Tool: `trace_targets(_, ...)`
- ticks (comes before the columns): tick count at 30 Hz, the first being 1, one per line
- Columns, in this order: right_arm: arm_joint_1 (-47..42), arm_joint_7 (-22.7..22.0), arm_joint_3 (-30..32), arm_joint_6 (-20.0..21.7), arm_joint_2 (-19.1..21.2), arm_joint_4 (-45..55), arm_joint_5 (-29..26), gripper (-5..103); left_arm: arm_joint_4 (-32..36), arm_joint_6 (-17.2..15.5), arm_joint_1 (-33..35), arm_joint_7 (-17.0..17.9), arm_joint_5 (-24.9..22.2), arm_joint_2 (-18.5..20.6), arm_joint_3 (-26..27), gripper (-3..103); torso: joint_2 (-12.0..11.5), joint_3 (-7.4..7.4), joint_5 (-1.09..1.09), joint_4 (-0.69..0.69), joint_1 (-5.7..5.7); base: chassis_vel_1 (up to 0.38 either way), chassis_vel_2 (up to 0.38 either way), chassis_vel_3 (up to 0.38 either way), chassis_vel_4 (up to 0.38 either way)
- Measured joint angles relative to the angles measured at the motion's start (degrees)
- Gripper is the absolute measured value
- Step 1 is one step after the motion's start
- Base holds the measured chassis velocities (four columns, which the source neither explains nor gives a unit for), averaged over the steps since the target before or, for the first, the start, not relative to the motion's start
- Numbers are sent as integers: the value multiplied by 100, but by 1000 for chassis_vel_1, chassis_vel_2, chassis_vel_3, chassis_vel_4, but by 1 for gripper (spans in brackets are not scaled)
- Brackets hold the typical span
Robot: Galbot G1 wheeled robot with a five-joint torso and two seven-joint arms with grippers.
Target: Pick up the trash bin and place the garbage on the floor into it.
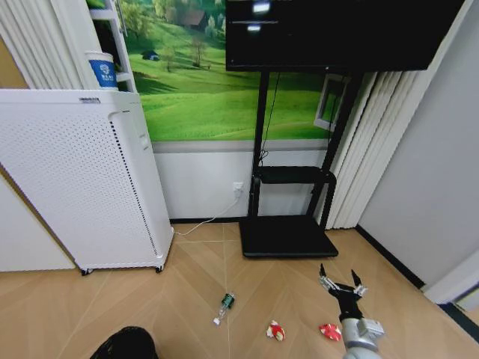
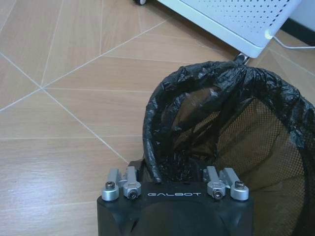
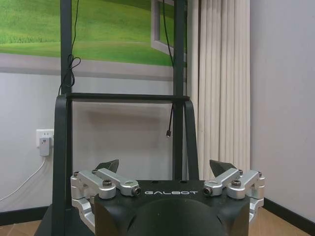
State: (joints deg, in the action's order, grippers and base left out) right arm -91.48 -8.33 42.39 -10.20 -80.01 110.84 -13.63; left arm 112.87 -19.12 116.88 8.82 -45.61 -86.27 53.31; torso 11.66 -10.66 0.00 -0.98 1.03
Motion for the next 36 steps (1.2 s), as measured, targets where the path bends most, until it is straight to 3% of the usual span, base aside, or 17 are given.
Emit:
trace_targets(8, 66, -58, -100, 9, -43, -120, 100, 100, -44, 270, 67, -301, 23, -8, 26, 23, 3, -3, -1, 0, 1, 0, 0, 0, 0)
trace_targets(12, 71, -79, -100, 6, -41, -158, 101, 100, -76, 372, 64, -437, 94, -15, 27, 18, 4, -3, 0, 0, 1, 0, 0, 0, 0)
trace_targets(13, 76, -88, -97, -6, -38, -193, 102, 100, -91, 460, 53, -545, 168, -22, 28, 7, 5, -4, -1, 0, 2, 0, 0, 0, 0)
trace_targets(20, 100, -78, -94, -41, -34, -259, 122, 100, -111, 704, -2, -856, 410, -37, 50, 6, 7, -5, 0, 0, 2, 0, 0, 0, 0)
trace_targets(25, 122, -60, -94, -134, -31, -294, 216, 100, -191, 1034, -73, -1074, 848, -41, 110, 6, 7, -5, 0, 0, 3, 0, 0, 0, 0)
trace_targets(27, 133, 16, -106, -264, -8, -350, 340, 100, -238, 1389, -154, -1198, 1163, -46, 166, 6, 8, -6, -1, -1, 3, 0, 0, 0, 0)
trace_targets(31, 143, 128, -162, -423, 46, -434, 583, 100, -279, 1721, -229, -1383, 1366, -37, 267, 6, 8, -6, 0, 0, 3, 0, 0, 0, 0)
trace_targets(34, 319, 412, -291, -695, 316, -659, 1098, 100, -340, 2347, -346, -1761, 1609, 38, 503, 6, 9, -7, 1, -2, 3, 0, 0, 0, 0)
trace_targets(36, 394, 448, -323, -733, 390, -714, 1181, 100, -346, 2413, -363, -1818, 1639, 53, 546, 6, 8, -7, 0, -1, 3, 0, 0, 0, 0)
